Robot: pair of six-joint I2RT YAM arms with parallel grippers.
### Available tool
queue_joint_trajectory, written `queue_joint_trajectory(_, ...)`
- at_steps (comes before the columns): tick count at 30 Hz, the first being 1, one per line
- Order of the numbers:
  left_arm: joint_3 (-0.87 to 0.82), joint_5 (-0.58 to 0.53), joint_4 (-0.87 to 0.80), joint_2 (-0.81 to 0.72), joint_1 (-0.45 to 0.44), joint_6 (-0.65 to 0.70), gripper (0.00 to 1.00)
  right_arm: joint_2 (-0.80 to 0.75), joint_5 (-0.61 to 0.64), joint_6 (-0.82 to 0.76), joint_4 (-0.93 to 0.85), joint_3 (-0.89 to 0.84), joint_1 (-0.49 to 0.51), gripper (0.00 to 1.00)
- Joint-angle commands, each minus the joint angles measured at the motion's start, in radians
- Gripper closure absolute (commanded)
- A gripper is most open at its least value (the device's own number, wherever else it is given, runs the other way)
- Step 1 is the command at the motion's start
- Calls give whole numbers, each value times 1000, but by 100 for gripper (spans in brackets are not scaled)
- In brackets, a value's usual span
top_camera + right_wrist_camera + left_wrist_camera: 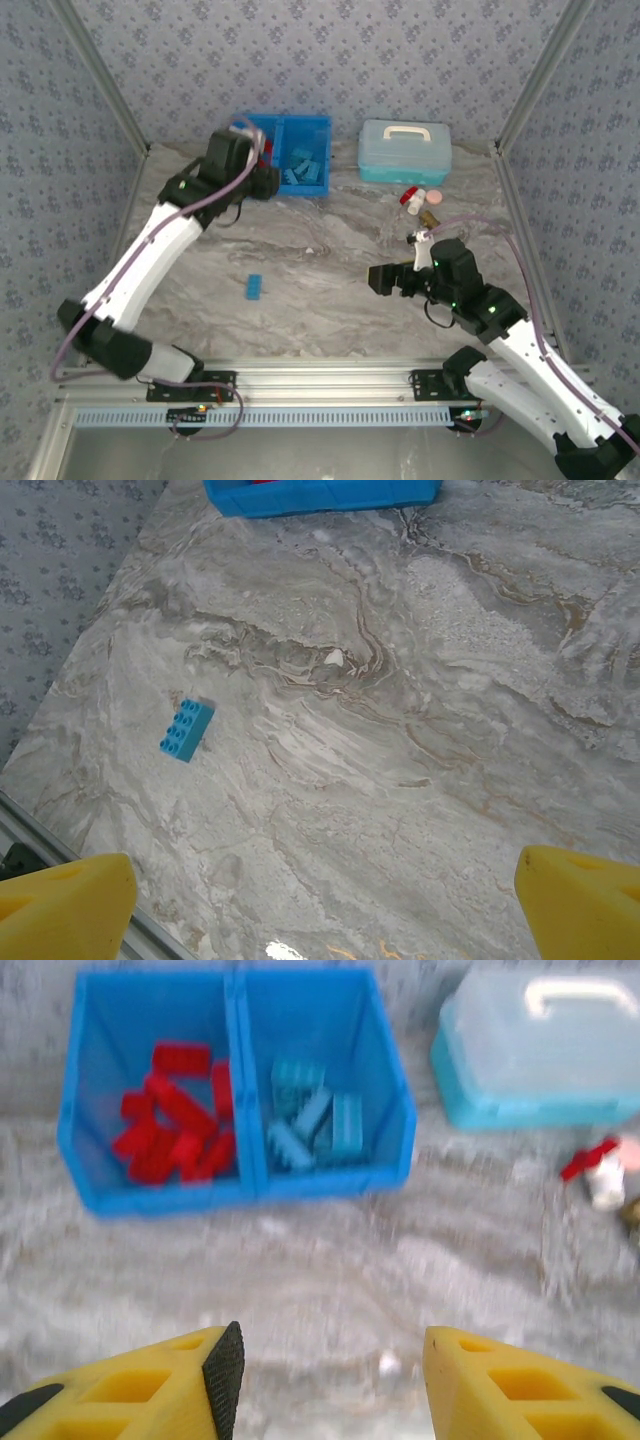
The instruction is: Sort the legos into containers by color
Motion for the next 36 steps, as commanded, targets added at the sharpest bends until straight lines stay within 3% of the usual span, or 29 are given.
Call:
queue_joint_trajectory(1, -171, 42, 0, -176, -14, -67, 48, -12, 26, -9, -31, -5, -7, 0)
queue_joint_trajectory(6, -432, 95, -33, -397, -36, -156, 47, -10, 31, -14, -13, -11, -8, 0)
queue_joint_trajectory(9, -563, 95, -45, -474, -62, -212, 38, -10, 29, -7, 11, -21, -8, 0)
queue_joint_trajectory(16, -781, 67, 22, -501, -80, -281, 21, 8, 11, 6, 31, -31, -8, 0)
queue_joint_trajectory(24, -817, 7, 119, -341, -80, -226, 7, 7, 11, 26, 33, -50, -8, 0)
queue_joint_trajectory(28, -791, -27, 144, -207, -80, -207, 5, 7, 12, 26, 38, -50, -8, 0)
queue_joint_trajectory(32, -764, -67, 163, -93, -80, -200, 12, 7, 11, 23, 37, -49, -8, 0)
queue_joint_trajectory(36, -754, -37, 211, 10, -79, -206, 24, 7, 12, 25, 32, -51, -8, 0)
